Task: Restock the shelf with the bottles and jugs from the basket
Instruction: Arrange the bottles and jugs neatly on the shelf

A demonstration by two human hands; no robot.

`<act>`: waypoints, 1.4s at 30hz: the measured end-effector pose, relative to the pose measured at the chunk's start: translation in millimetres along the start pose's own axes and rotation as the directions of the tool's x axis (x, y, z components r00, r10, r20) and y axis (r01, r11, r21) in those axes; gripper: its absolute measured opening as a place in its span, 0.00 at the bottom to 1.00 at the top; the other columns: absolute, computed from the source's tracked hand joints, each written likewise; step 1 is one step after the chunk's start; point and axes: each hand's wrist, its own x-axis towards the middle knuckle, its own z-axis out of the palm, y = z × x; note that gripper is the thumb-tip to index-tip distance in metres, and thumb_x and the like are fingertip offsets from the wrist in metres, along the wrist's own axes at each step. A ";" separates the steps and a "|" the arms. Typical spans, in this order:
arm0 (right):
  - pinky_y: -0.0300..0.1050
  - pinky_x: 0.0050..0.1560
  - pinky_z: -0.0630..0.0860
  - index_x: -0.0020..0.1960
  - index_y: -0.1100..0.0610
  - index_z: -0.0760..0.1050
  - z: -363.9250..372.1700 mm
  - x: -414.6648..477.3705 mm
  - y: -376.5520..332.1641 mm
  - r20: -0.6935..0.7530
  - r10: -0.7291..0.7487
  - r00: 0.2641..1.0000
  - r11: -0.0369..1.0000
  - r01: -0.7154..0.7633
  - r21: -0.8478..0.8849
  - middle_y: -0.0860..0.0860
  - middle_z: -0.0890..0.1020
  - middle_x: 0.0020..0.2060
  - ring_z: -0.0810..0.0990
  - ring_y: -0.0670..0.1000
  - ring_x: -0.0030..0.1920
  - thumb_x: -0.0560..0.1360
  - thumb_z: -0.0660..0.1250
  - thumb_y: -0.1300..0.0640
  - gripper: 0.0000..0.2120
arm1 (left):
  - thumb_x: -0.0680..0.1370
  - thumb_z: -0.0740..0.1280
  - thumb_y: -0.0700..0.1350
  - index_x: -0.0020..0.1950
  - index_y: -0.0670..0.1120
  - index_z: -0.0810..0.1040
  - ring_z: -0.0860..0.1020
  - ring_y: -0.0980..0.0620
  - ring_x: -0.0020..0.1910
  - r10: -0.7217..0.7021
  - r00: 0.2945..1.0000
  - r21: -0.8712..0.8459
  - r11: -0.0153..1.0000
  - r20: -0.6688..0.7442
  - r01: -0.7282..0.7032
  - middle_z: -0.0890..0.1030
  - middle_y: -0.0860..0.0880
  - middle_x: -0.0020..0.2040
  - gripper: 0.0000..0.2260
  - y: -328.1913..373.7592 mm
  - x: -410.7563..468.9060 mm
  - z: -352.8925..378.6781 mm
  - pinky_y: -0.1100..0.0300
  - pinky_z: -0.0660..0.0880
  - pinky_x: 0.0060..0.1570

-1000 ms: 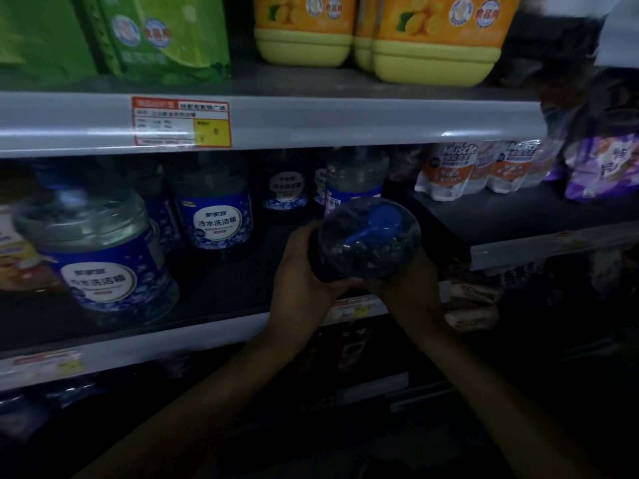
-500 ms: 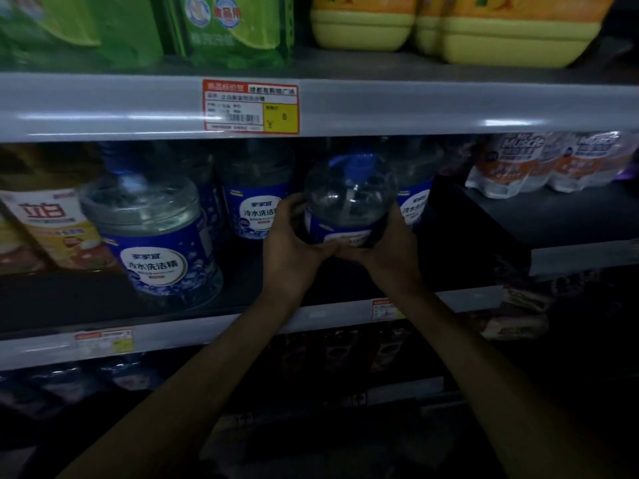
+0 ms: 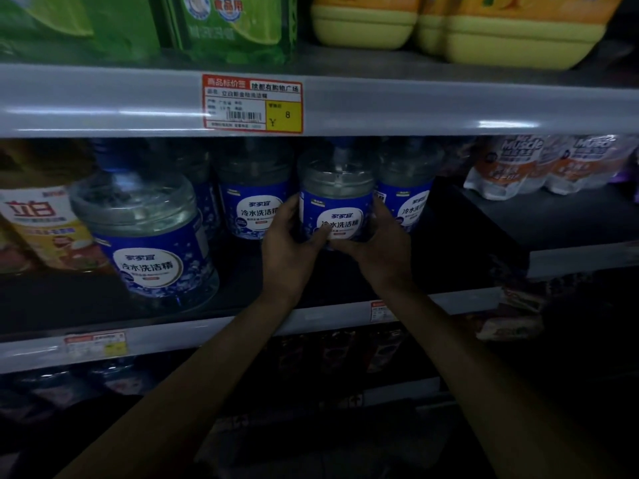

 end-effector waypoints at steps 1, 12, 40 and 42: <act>0.33 0.58 0.78 0.71 0.49 0.72 0.2 -2.1 -1.1 -0.012 0.007 1.000 1.000 -0.007 -0.013 0.43 0.82 0.61 0.81 0.38 0.59 0.63 0.84 0.56 0.40 | 0.76 0.76 0.38 0.73 0.43 0.74 0.79 0.62 0.63 -0.010 1.000 -0.007 1.000 0.006 0.010 0.81 0.50 0.66 0.26 0.6 -3.0 -0.6 0.63 0.78 0.61; 0.60 0.63 0.78 0.56 0.24 0.71 10.3 -17.8 -7.9 0.039 0.364 0.931 0.921 -0.366 0.134 0.42 0.80 0.63 0.78 0.51 0.64 0.62 0.73 0.53 0.31 | 0.80 0.72 0.46 0.77 0.54 0.71 0.76 0.56 0.67 -0.268 0.955 -0.080 0.957 0.129 0.279 0.79 0.53 0.69 0.26 13.5 -17.3 -7.4 0.49 0.74 0.70; 0.60 0.67 0.76 0.81 0.46 0.60 22.0 0.3 9.2 0.146 0.299 0.943 0.935 -0.320 0.153 0.50 0.72 0.74 0.71 0.52 0.72 0.67 0.61 0.77 0.47 | 0.77 0.73 0.45 0.79 0.51 0.70 0.75 0.52 0.70 -0.359 0.922 -0.162 0.911 0.145 0.380 0.78 0.51 0.72 0.30 -4.3 -3.0 9.9 0.48 0.71 0.73; 0.58 0.66 0.77 0.81 0.47 0.61 20.5 -0.2 6.8 0.158 0.299 0.941 0.933 -0.323 0.157 0.49 0.73 0.73 0.73 0.52 0.71 0.68 0.63 0.78 0.47 | 0.79 0.72 0.42 0.79 0.50 0.69 0.75 0.51 0.70 -0.368 0.916 -0.177 0.902 0.158 0.393 0.77 0.50 0.72 0.29 -2.9 -2.8 8.6 0.48 0.71 0.73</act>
